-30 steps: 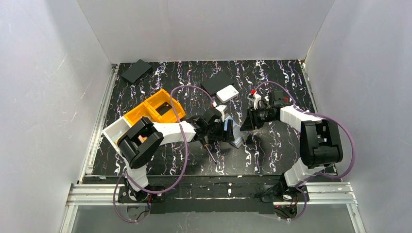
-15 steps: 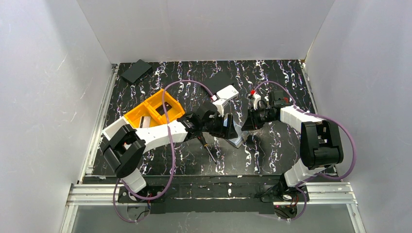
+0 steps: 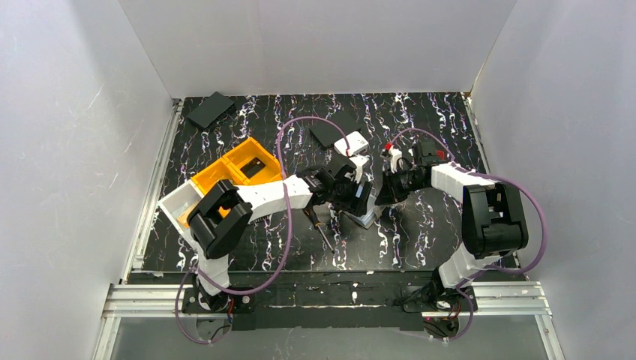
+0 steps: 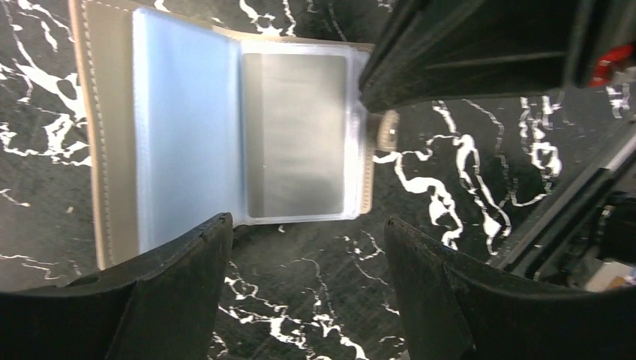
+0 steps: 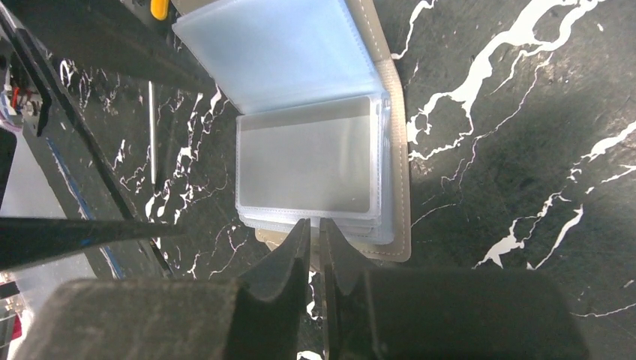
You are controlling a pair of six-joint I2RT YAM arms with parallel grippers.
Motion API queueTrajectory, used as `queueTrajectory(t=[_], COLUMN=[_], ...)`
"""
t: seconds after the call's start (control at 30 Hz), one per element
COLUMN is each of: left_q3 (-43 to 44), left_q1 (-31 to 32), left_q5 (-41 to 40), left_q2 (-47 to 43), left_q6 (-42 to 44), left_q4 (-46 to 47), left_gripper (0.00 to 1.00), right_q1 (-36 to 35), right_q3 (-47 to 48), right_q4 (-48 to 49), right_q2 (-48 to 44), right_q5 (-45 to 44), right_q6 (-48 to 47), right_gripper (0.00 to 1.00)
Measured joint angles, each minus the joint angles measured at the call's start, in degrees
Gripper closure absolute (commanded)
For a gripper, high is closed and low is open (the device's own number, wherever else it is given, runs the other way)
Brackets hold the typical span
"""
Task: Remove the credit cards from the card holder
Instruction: Open the card holder at the center of the board.
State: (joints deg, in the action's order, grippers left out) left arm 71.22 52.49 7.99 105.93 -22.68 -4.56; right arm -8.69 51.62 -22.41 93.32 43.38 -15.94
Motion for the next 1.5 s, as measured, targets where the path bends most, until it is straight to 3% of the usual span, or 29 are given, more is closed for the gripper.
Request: queueTrajectory(t=[0.37, 0.83, 0.93, 1.07, 1.5], left_q3=[7.45, 13.60, 13.60, 13.57, 10.54], left_q1=[0.42, 1.75, 1.75, 1.75, 1.53], left_q5=[-2.89, -5.57, -5.49, -5.51, -4.94], left_q2=[5.42, 11.26, 11.37, 11.67, 10.43], left_q6=[7.41, 10.88, 10.54, 9.70, 4.85], left_q4=[-6.93, -11.32, -11.28, -11.23, -7.91], left_gripper=[0.19, 0.23, 0.28, 0.47, 0.61], right_q1=[-0.07, -0.07, -0.07, -0.07, 0.22], right_q3=[0.72, 1.20, 1.22, 1.22, 1.22], right_q4=[-3.63, -6.19, -6.21, -6.23, -6.29], right_q2=[0.26, 0.26, 0.26, 0.26, 0.13], right_q5=[-0.37, -1.22, -1.27, -1.27, 0.26], right_q6=[-4.22, -7.32, -7.48, -7.67, -8.04], right_gripper=[0.84, 0.84, 0.84, 0.84, 0.82])
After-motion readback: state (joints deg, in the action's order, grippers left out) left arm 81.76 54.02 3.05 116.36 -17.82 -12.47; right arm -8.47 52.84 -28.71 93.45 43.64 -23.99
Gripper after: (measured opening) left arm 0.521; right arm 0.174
